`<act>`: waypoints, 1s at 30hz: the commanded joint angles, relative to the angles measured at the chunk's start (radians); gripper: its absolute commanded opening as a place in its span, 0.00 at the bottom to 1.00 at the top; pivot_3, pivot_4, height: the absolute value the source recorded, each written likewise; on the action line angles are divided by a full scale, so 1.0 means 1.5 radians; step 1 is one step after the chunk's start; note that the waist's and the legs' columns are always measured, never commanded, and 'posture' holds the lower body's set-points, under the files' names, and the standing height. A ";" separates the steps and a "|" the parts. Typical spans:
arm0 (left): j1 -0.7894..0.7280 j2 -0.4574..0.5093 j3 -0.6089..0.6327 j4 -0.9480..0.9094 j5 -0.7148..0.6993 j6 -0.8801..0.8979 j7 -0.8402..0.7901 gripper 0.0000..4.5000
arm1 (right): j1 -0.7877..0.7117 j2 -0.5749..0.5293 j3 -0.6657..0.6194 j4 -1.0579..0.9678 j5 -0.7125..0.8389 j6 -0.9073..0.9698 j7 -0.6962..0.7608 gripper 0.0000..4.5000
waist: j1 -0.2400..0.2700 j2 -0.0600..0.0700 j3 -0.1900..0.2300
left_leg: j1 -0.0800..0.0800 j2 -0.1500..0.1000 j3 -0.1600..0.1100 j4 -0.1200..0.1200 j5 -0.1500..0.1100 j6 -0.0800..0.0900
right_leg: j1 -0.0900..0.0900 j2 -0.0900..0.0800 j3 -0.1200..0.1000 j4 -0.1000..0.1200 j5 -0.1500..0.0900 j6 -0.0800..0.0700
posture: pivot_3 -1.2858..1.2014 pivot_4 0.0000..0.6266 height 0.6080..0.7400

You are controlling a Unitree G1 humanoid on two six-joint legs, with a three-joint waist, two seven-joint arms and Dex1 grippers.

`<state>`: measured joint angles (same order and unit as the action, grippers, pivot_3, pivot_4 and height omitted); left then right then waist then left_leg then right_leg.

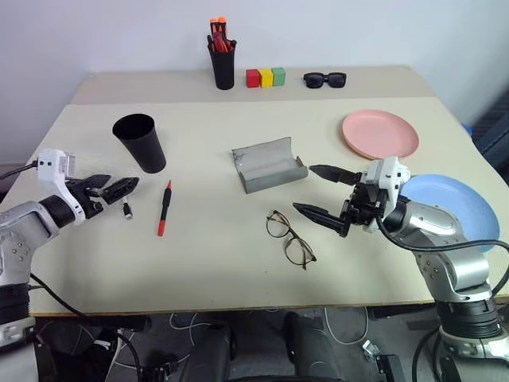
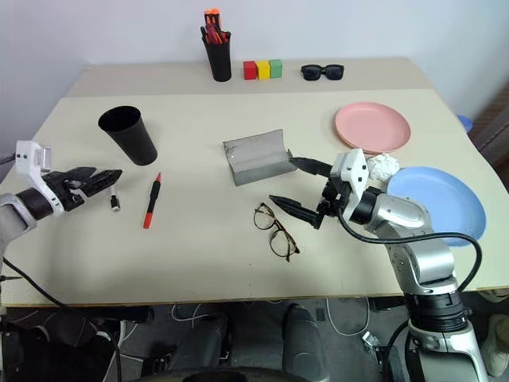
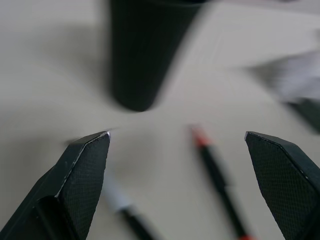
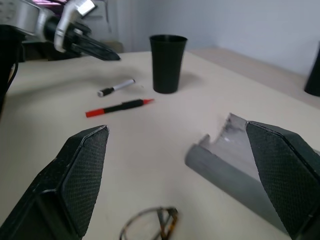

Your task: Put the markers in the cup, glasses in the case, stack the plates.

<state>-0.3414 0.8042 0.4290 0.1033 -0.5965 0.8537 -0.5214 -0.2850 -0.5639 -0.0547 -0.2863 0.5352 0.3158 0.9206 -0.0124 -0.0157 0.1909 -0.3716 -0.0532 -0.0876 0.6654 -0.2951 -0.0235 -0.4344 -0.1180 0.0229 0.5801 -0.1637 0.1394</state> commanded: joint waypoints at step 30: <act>-0.130 -0.178 0.023 -0.093 0.100 0.445 0.278 0.82 | -0.009 0.001 -0.007 0.005 -0.013 -0.017 -0.008 1.00 | 0.001 0.000 0.000 | 0.000 0.000 -0.001 0.000 0.002 -0.003 | 0.000 0.000 0.000 0.001 0.000 0.000 | 0.52 0.24 1.00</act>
<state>-0.5424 0.5456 0.4859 -0.0496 -0.4452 1.5140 -0.0841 -0.2945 -0.5507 -0.0411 -0.2469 0.5131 0.2981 0.9121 -0.0110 -0.0164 0.1906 -0.3713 -0.0537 -0.0887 0.6649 -0.2923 -0.0286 -0.4345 -0.1180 0.0228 0.5813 -0.1636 0.1392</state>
